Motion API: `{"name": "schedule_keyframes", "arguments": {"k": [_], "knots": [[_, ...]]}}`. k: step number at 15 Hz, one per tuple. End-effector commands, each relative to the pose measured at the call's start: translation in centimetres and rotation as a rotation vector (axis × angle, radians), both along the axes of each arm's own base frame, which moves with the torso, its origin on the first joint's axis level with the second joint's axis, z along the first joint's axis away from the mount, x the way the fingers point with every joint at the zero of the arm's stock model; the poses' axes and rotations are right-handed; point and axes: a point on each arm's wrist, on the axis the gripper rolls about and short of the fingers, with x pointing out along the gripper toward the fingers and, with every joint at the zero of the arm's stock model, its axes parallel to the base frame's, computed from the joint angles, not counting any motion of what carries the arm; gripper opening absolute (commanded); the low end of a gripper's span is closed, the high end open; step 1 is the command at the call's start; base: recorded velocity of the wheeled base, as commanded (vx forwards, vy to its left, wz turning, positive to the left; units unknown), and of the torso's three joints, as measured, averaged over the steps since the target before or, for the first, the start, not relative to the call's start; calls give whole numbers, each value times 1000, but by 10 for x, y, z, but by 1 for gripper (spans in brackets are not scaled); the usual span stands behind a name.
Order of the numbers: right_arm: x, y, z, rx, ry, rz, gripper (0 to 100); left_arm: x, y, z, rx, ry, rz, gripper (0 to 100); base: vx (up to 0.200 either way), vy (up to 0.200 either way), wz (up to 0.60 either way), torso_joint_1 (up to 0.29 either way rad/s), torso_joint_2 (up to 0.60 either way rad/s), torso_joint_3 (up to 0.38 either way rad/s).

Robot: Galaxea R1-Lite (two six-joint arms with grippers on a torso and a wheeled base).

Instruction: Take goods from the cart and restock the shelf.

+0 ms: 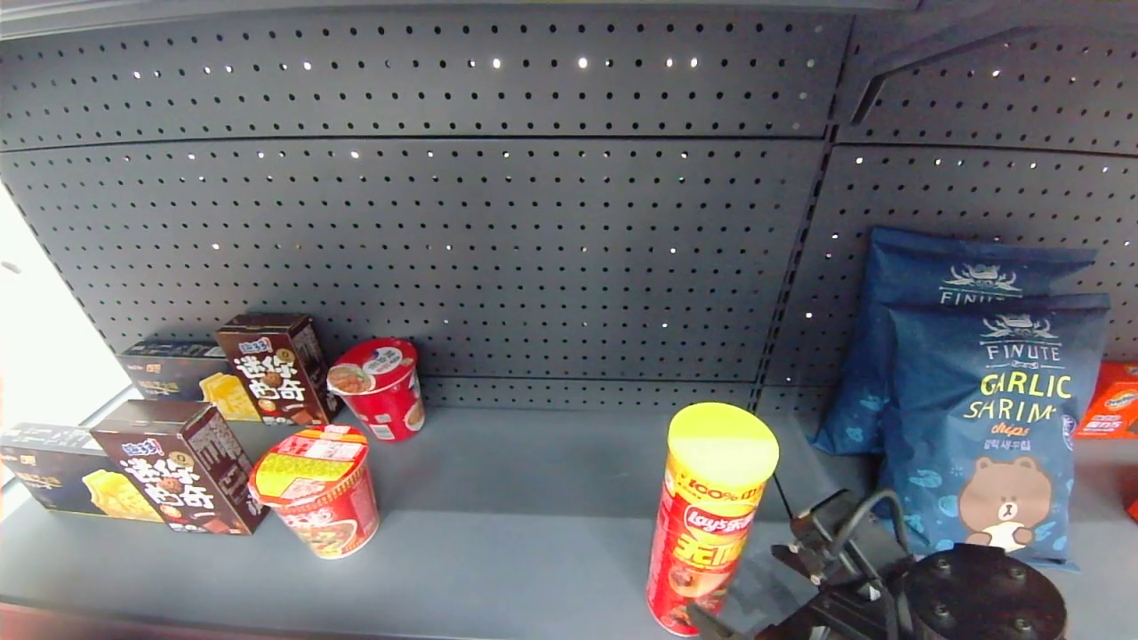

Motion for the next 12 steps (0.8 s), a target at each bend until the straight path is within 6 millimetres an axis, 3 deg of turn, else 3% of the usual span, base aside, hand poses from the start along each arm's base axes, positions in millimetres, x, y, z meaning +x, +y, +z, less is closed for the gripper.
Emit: {"name": "schedule_keyframes", "arguments": {"k": [1, 4, 5, 8, 12], "knots": [[-18, -30, 12, 41, -37, -15, 100, 0, 0, 0, -1, 0, 0, 0, 0, 0, 0, 0, 0, 0], [-27, -57, 4, 12, -21, -60, 100, 0, 0, 0, 1, 1, 0, 0, 0, 0, 0, 0, 0, 0], [-20, -60, 3, 4, -16, -102, 100, 1, 0, -1, 2, 6, -2, 0, 0, 0, 0, 0, 0, 0], [9, -50, 0, -19, 4, -182, 100, 1, 0, -2, 3, 9, -2, 0, 0, 0, 0, 0, 0, 0], [27, -32, -4, -33, 14, -175, 100, 1, 0, -2, -2, 7, -3, 0, 0, 0, 0, 0, 0, 0]]}}
